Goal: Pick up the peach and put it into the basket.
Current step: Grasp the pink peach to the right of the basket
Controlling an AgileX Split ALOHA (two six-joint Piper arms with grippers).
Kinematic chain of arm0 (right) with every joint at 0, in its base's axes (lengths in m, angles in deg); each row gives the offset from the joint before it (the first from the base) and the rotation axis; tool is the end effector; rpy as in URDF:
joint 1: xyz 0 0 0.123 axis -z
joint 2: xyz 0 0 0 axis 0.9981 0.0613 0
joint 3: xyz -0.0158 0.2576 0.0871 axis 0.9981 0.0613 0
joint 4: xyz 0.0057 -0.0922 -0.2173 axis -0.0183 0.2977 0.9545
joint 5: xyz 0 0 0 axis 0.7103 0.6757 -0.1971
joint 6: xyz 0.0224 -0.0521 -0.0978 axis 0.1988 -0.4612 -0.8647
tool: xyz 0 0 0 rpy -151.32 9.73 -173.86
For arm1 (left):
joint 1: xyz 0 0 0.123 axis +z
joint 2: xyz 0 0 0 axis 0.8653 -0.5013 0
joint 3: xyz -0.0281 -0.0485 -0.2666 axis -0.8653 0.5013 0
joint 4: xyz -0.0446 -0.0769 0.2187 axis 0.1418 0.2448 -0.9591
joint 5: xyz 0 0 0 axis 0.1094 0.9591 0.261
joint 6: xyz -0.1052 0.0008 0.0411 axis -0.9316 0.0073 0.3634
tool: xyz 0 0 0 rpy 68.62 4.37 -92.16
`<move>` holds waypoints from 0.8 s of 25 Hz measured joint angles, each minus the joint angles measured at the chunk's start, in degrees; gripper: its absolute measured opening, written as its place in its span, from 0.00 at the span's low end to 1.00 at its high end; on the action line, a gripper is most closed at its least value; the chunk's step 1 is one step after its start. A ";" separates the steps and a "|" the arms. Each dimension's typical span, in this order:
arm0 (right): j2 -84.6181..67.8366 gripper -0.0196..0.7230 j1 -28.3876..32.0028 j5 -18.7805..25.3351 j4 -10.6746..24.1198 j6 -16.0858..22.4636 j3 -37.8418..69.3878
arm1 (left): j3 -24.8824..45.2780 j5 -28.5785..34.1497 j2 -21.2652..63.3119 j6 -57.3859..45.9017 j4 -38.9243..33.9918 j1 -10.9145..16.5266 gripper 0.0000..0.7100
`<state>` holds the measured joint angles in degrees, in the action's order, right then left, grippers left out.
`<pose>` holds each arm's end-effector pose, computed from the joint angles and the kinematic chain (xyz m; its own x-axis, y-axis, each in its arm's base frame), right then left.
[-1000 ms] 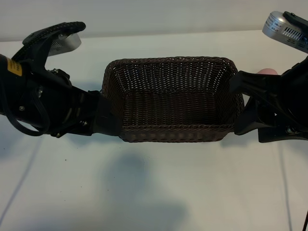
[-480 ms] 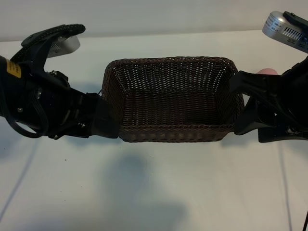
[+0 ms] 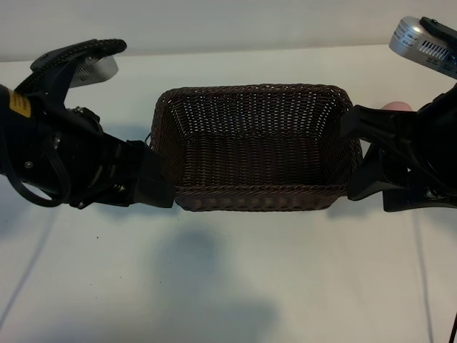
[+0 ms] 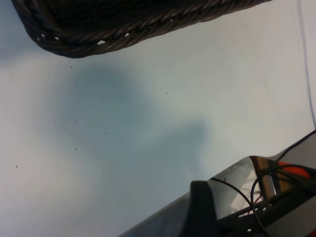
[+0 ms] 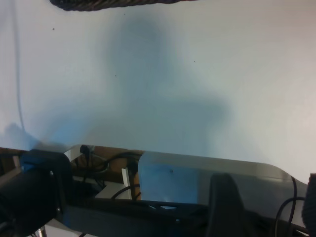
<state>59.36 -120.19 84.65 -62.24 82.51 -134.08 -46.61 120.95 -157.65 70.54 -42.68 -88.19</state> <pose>0.1620 0.1536 0.3236 -0.9903 0.1093 -0.0860 0.0524 0.8662 0.4969 0.1890 -0.1477 0.3025 -0.9360 0.1246 -0.3293 0.2755 0.8416 -0.4646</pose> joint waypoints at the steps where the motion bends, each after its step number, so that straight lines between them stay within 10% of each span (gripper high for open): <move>1: 0.00 0.56 0.00 0.00 0.00 0.00 0.00 | 0.00 -0.06 0.00 0.00 -0.20 -0.45 0.75; 20: 0.00 0.56 0.00 0.00 0.00 0.00 0.00 | 0.00 -1.06 0.00 -0.91 -0.89 -4.82 0.75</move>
<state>59.36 -120.19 84.65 -62.24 82.51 -134.08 -46.61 119.88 -157.65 69.63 -43.57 -93.01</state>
